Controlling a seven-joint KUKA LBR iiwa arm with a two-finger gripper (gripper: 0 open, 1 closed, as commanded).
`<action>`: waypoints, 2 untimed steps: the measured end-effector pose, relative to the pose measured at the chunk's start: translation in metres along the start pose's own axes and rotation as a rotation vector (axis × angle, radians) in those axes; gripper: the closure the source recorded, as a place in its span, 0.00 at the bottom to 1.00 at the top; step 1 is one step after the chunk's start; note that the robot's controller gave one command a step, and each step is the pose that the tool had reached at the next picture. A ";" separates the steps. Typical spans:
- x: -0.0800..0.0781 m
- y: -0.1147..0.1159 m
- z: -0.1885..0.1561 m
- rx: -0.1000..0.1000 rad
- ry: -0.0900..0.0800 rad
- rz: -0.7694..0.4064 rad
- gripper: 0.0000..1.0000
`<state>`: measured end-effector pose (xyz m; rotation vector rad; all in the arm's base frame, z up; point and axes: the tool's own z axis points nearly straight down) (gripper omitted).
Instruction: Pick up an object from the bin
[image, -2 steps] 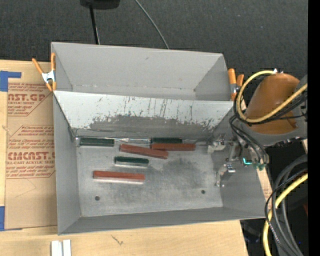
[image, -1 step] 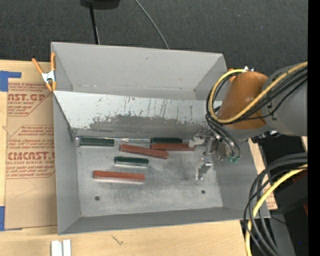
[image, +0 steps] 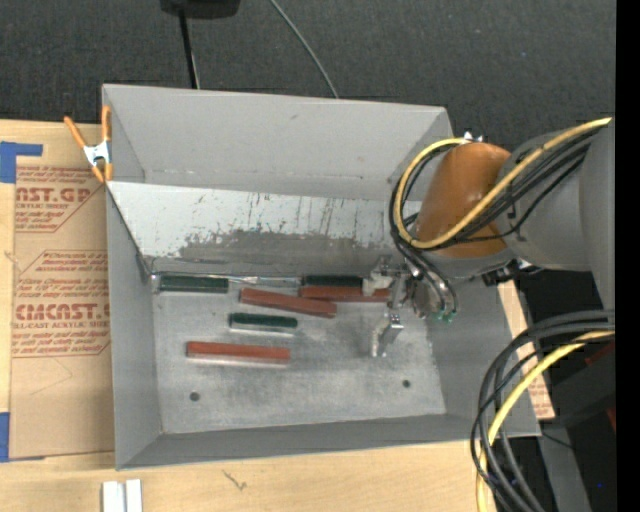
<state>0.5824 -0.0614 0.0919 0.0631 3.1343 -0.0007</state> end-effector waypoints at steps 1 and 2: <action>-0.010 0.028 0.006 0.006 -0.013 -0.069 0.00; -0.008 0.088 0.006 -0.001 -0.039 -0.002 1.00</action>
Offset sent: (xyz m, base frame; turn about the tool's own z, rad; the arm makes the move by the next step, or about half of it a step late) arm -0.0024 0.0886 -0.0219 -0.0041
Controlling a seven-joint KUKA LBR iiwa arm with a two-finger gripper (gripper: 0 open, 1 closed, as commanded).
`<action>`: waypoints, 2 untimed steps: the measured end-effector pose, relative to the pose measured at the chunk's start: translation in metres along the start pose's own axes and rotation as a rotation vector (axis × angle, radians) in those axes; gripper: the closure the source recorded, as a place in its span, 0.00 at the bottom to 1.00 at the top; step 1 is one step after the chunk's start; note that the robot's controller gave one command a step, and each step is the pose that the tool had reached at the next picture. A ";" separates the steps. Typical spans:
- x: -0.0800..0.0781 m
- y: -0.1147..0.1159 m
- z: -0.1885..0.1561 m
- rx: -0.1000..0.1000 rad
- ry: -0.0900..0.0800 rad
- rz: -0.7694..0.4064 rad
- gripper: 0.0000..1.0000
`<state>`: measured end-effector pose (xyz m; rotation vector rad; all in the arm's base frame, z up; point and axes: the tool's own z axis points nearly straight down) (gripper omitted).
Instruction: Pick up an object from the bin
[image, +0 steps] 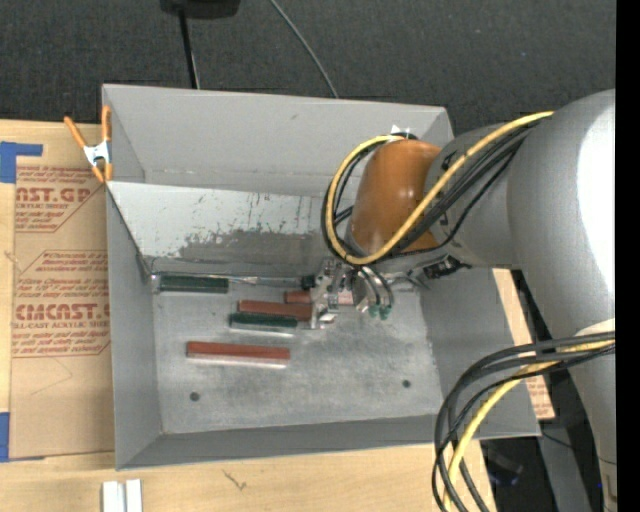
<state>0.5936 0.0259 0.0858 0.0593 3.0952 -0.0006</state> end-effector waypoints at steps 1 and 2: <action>0.000 0.000 0.000 0.000 0.000 0.000 1.00; 0.006 0.003 -0.118 0.000 0.043 -0.020 1.00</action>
Offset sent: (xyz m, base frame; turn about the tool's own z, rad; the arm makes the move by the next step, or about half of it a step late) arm -0.0118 0.0037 0.1180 -0.0198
